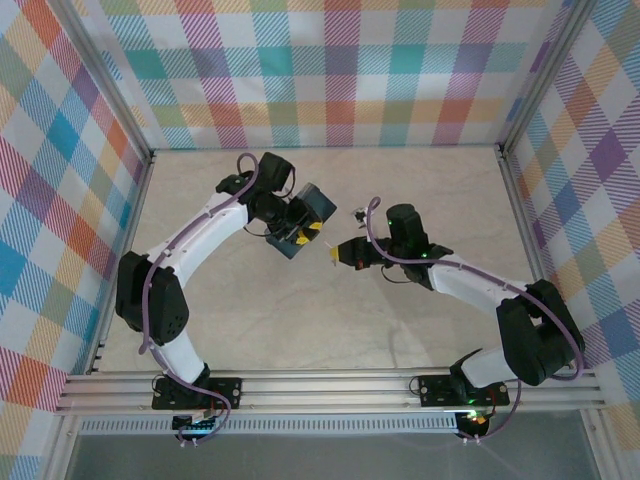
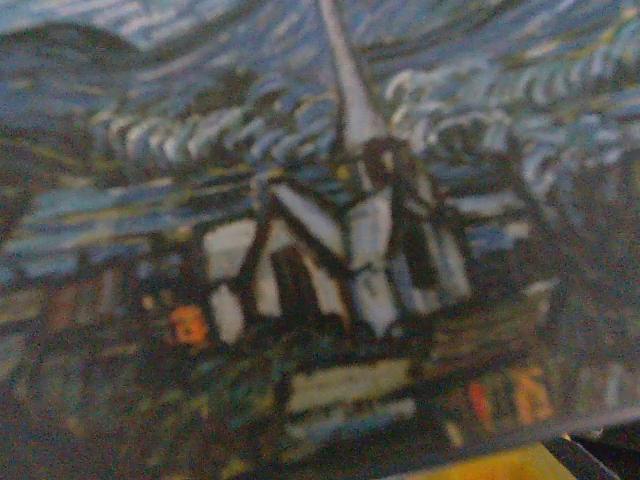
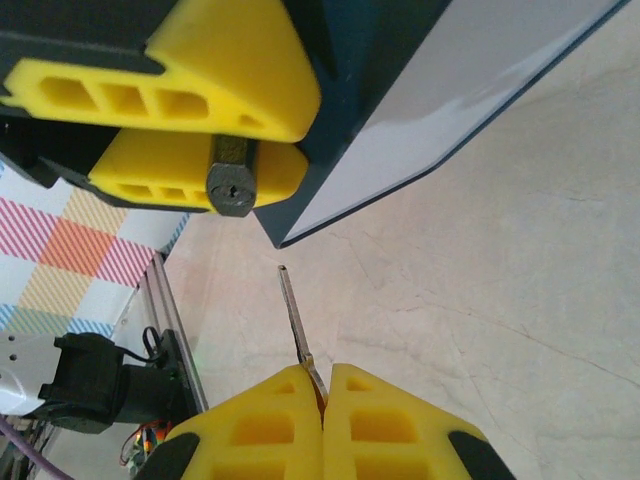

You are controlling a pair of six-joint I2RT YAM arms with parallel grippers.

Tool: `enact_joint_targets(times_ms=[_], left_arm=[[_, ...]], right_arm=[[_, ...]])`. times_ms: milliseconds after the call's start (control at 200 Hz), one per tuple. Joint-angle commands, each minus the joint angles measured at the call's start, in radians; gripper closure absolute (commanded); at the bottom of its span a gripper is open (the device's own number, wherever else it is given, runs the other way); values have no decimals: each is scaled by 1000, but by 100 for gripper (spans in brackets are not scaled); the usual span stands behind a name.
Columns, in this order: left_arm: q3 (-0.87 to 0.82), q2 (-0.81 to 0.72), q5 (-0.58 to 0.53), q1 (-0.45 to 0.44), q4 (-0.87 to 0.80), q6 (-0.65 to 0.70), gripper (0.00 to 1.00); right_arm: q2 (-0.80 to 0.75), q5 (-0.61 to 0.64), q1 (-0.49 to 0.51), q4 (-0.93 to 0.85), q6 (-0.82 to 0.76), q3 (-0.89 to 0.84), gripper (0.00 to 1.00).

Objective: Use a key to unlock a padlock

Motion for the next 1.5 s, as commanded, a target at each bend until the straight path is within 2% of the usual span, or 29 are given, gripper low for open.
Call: enact_joint_targets(times_ms=[0,1495], left_arm=[[-12,-53,15,3,33,1,89],[-81,-89,16,-17,70,-19,89]], right_arm=[[12,-24,25,25,-15,40,100],[75,-4,39,58,1,86,100]])
